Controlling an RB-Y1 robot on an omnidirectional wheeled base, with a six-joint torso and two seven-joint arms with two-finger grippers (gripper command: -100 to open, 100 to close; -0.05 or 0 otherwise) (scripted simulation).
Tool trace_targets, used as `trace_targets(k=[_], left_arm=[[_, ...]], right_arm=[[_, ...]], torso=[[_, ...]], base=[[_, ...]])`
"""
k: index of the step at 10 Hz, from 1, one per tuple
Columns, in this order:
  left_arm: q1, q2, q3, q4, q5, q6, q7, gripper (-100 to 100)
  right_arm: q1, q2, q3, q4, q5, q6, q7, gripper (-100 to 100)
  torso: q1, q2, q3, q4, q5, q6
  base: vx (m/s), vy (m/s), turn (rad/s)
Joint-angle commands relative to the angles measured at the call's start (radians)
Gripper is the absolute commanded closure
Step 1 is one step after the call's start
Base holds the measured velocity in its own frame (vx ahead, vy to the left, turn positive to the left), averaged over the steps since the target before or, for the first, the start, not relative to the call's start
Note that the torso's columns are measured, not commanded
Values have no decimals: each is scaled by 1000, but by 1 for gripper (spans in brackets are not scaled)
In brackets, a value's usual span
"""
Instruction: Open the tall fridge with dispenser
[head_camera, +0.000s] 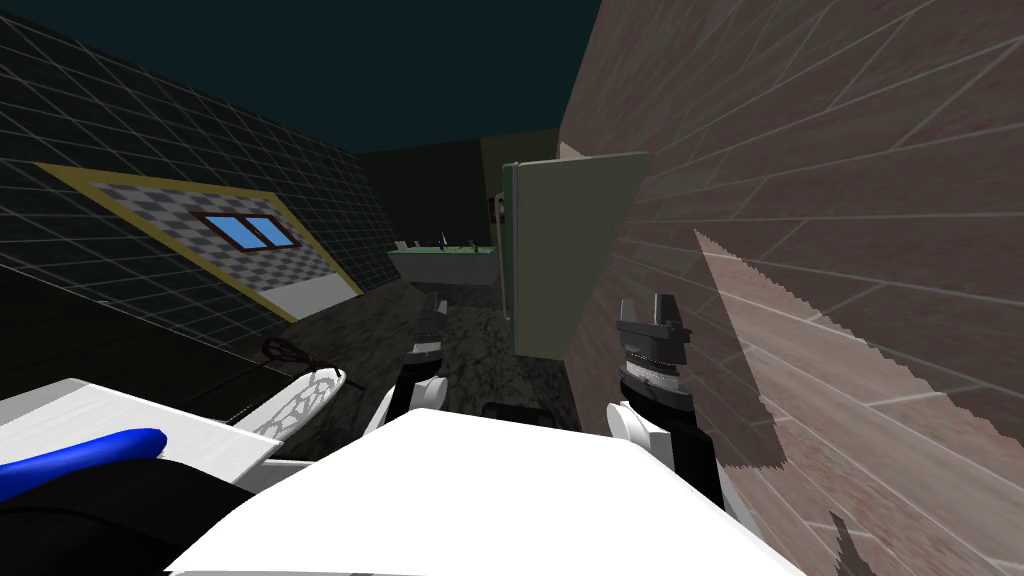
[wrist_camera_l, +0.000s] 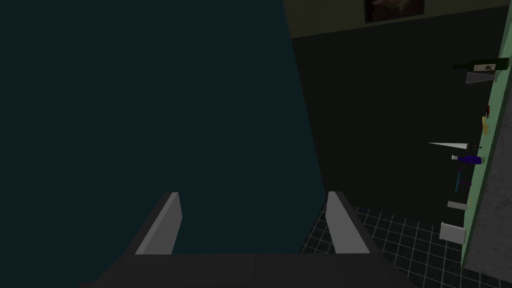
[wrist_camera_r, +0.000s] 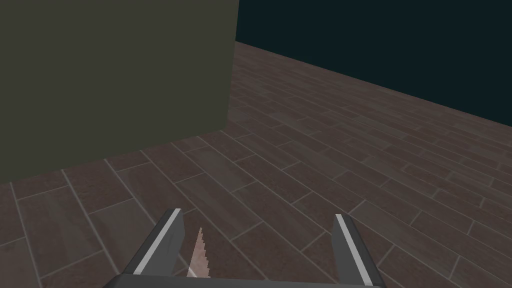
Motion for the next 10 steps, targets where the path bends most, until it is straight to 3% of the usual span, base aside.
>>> trace_targets(k=[1,9,10], left_arm=[[0,0,0,0,0,0,0,0],[0,0,0,0,0,0,0,0],[0,0,0,0,0,0,0,0]], right_arm=[[0,0,0,0,0,0,0,0],[0,0,0,0,0,0,0,0],[-19,-35,8,-10,-29,-25,-5,-100]], torso=[[0,40,-82,41,0,0],[0,618,-1234,617,0,0],[0,691,-1382,691,0,0]], base=[[0,0,0],[0,0,0],[30,0,111]])
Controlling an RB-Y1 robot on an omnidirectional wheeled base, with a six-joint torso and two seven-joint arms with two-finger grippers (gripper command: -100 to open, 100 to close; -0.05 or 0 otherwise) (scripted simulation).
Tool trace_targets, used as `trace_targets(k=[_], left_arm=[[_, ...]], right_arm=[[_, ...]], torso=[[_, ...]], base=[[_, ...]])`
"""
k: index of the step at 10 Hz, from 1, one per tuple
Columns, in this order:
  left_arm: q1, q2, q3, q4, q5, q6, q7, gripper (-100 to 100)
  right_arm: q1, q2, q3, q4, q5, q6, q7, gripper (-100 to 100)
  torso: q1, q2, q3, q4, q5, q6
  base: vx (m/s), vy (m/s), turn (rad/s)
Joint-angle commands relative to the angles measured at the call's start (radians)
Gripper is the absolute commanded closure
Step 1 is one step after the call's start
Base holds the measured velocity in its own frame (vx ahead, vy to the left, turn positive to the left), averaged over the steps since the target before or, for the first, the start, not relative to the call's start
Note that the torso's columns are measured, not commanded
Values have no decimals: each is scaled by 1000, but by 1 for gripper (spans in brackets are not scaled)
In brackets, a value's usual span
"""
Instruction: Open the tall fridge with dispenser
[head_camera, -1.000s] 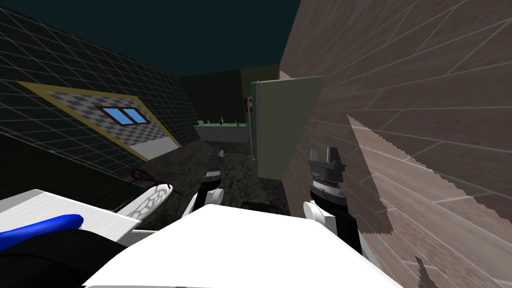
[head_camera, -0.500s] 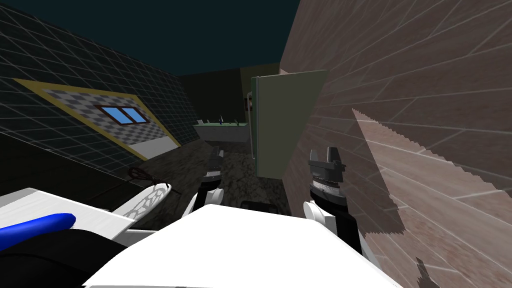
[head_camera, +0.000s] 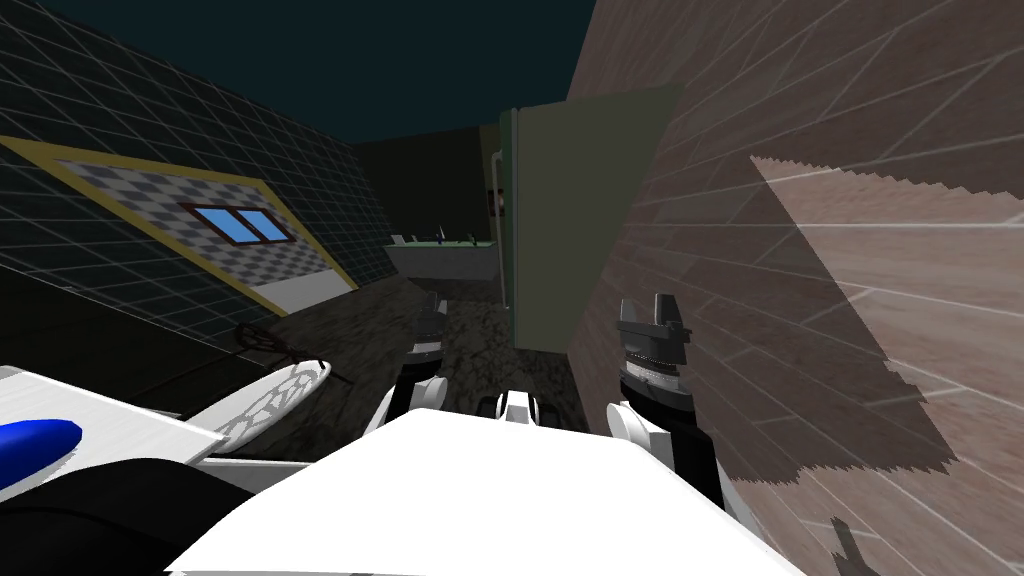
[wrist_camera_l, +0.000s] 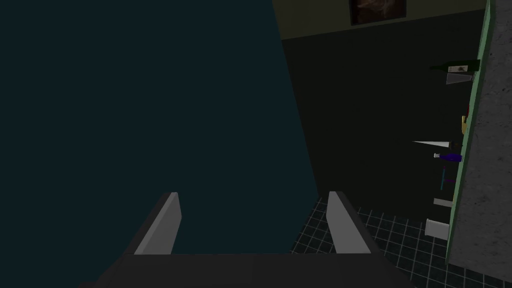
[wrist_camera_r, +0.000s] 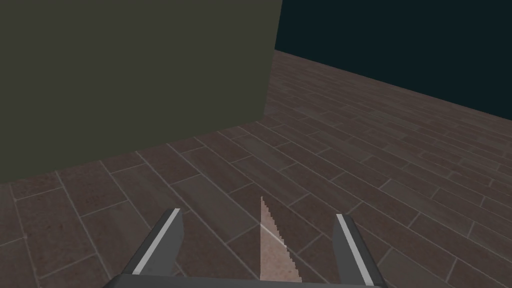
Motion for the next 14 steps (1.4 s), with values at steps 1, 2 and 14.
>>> trace_targets(k=[1,2,14], left_arm=[[0,0,0,0,0,0,0,0],[0,0,0,0,0,0,0,0],[0,0,0,1,0,0,0,0]], right_arm=[[-32,-49,14,-15,-48,-40,-9,-100],[-47,-62,21,-21,-72,-58,-13,-100],[-256,-127,108,-77,-382,-260,-64,-100]], torso=[[0,32,-70,33,0,0],[0,41,-90,42,0,0],[0,45,-95,47,0,0]], base=[[48,4,163],[50,5,154],[62,-3,171]])
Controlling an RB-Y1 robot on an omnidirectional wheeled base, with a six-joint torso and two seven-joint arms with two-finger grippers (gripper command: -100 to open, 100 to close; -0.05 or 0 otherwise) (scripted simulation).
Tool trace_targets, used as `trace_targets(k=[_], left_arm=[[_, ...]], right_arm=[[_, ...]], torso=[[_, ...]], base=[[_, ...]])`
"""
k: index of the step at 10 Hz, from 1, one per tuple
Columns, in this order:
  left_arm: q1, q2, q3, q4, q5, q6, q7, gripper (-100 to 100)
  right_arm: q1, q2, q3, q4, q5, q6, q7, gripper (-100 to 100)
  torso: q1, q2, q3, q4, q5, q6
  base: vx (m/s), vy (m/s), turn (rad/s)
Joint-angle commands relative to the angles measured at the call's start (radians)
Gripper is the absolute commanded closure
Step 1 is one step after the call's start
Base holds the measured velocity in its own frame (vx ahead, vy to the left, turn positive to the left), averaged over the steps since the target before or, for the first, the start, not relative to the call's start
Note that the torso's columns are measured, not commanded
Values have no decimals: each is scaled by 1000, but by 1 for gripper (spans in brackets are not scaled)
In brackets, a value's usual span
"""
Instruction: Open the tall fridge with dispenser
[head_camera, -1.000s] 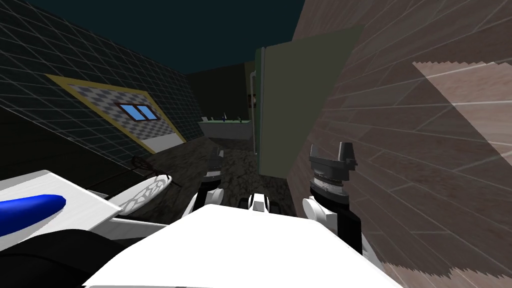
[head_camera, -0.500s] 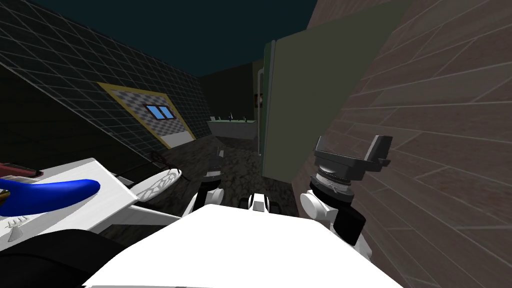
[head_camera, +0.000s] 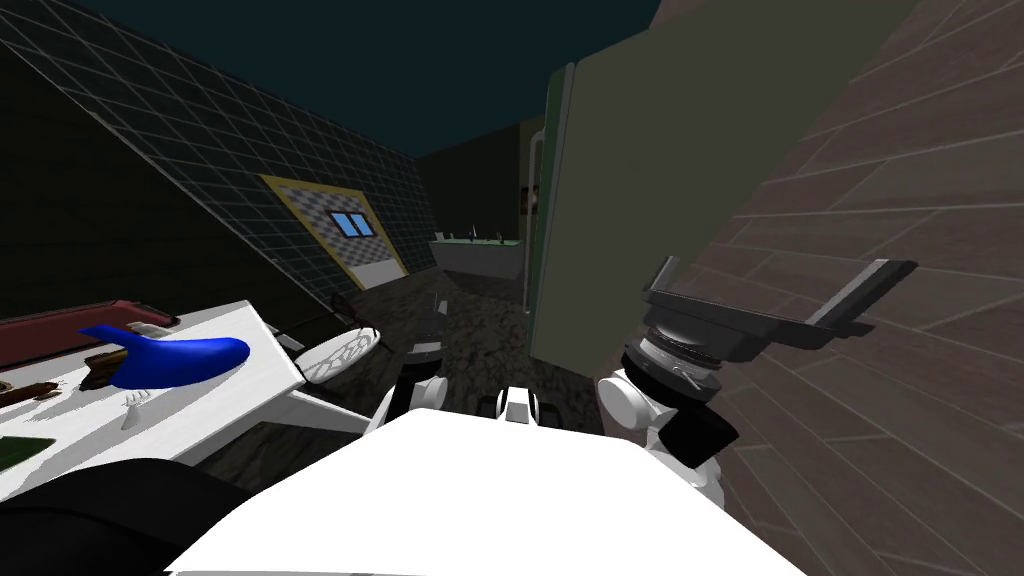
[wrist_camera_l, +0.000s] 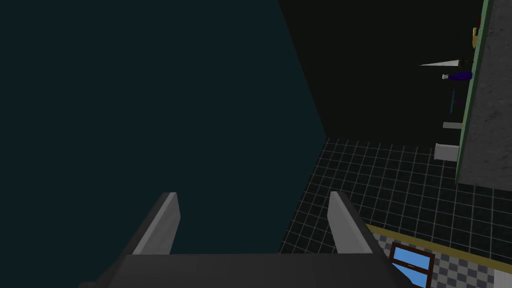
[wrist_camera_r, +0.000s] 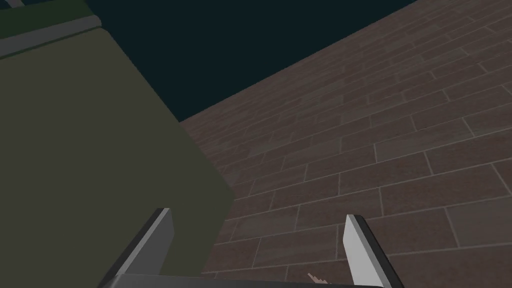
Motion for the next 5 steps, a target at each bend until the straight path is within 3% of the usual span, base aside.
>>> trace_targets(k=[1,4,5], left_arm=[[0,0,0,0,0,0,0,0],[0,0,0,0,0,0,0,0],[0,0,0,0,0,0,0,0]], right_arm=[[-53,-3,31,-18,-75,-45,-7,-100],[-87,-8,44,-23,-139,-76,-14,-100],[-122,-13,58,-29,-179,-107,-22,-100]], torso=[[-1,0,0,0,0,1],[0,2,1,1,0,0],[0,2,1,1,0,1]], base=[[88,-11,165],[61,-12,165],[59,-17,233]])
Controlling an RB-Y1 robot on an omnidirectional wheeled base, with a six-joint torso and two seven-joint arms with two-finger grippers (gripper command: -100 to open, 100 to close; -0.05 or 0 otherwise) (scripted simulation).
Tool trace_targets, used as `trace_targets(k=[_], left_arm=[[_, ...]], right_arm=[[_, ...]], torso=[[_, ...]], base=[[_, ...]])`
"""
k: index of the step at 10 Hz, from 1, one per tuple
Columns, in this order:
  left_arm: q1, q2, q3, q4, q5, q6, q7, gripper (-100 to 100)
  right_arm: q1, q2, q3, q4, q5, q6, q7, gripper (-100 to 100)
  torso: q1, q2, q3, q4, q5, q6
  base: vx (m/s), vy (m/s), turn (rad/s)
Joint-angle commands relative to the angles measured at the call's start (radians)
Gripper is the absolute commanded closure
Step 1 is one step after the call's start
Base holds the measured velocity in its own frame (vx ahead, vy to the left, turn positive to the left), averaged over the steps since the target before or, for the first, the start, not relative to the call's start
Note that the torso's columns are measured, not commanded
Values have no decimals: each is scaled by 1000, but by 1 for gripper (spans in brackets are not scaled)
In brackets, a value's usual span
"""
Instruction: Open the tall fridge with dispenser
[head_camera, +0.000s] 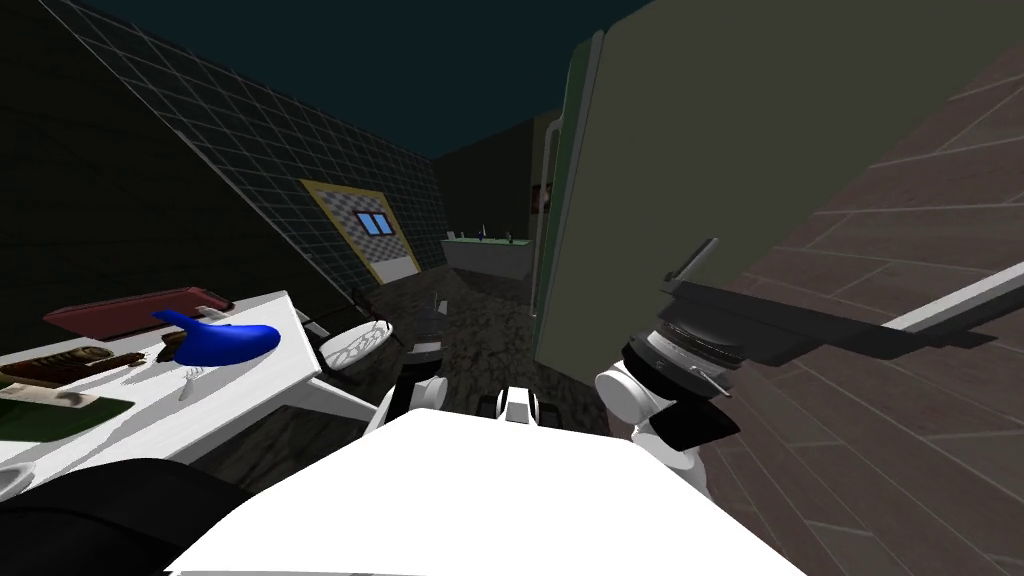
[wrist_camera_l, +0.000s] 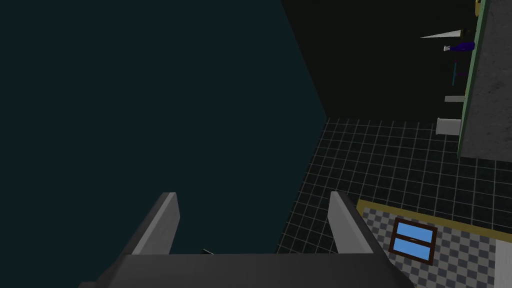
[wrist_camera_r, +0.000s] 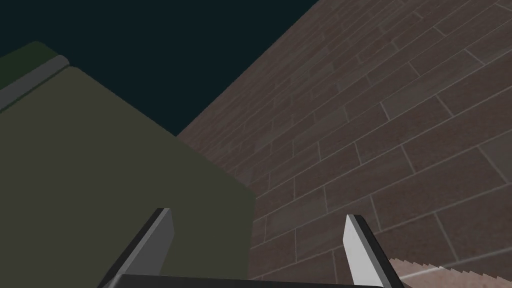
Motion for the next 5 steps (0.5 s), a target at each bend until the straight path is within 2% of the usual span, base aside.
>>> trace_targets(k=[1,2,3,4,5], left_arm=[[0,0,0,0,0,0,0,0],[0,0,0,0,0,0,0,0],[0,0,0,0,0,0,0,0],[0,0,0,0,0,0,0,0],[0,0,0,0,0,0,0,0]], right_arm=[[-41,-5,18,-3,-61,-38,-8,-100],[-77,-10,32,-8,-101,-70,-15,-100],[-77,-10,32,-8,-113,-70,-15,-100],[-113,-14,45,-12,-151,-102,-22,-100],[-113,-14,45,-12,-165,-102,-22,-100]], torso=[[0,-1,0,0,0,-1],[0,-1,0,0,0,0],[0,-2,-1,0,0,-1],[0,-2,-1,-1,0,0],[-1,-2,-1,0,0,-1]], base=[[51,-15,105],[77,-13,229],[68,-19,150],[73,-31,242],[63,-26,118]])
